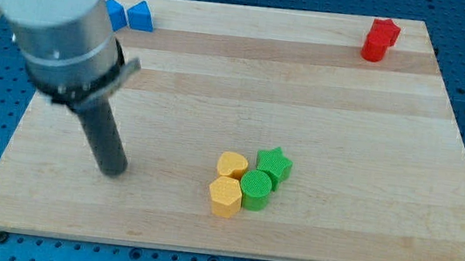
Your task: Nudge the green circle along with the yellow hexagon left a bit
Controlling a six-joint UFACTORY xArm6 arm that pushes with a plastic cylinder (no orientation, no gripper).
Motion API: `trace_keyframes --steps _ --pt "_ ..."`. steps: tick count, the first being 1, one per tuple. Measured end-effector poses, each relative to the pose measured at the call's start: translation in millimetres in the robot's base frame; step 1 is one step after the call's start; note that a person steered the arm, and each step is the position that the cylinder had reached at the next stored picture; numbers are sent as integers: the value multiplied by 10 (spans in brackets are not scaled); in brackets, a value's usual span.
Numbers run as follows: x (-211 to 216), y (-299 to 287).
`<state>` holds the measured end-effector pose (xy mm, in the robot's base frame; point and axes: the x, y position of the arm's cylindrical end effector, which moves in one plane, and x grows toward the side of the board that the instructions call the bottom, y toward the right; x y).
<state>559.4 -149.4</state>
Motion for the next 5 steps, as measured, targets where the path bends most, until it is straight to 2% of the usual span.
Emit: trace_keyframes --steps 1,2,5 --pt "485 294" --pt "585 568" --pt "535 1844"
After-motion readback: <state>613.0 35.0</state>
